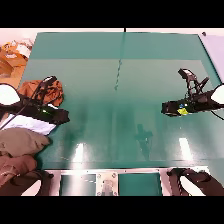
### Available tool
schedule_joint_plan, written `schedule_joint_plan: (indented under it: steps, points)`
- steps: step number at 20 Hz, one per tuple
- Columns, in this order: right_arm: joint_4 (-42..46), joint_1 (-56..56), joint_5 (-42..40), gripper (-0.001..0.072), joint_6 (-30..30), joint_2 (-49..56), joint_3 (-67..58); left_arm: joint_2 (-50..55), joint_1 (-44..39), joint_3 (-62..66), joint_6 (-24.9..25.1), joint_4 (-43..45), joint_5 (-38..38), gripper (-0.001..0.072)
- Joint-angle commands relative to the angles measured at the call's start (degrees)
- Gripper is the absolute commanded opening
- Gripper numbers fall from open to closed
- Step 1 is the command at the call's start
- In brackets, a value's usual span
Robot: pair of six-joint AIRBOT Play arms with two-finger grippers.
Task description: Fold the shirts.
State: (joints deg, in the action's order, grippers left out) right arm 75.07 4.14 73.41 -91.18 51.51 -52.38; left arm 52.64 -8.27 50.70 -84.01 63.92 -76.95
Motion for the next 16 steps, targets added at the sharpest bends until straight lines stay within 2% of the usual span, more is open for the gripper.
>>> schedule_joint_plan:
  steps: [1, 6, 8, 10, 12, 16]
  points:
    - [-0.02, 0.04, -0.02, 0.0017, -0.04, -0.04, 0.11, -0.09, 0.0, -0.13, 0.02, 0.02, 0.02, 0.0026]
    - [0.0, 0.04, 0.0, 0.0017, 0.0, 0.0, 0.31, -0.11, 0.0, -0.13, 0.0, 0.0, 0.02, 0.0026]
    - [2.64, 0.0, -6.73, 0.0018, 5.97, 0.0, 0.15, -0.09, 0.0, -0.13, 0.0, 0.0, 0.04, 0.0027]
    - [2.93, 0.0, -12.59, 0.0017, 6.19, 0.0, 0.17, -0.09, 0.0, -0.13, 0.02, 0.02, 0.02, 0.0026]
    - [2.93, 0.02, -13.51, 0.0018, 6.19, 0.0, 0.2, -0.11, 0.0, -0.15, 0.02, 0.0, 0.31, 0.0026]
    - [2.93, 0.02, -13.53, 0.0017, 6.19, 0.0, 0.2, -0.11, 0.0, -0.13, -0.02, -0.13, 7.89, 0.0026]
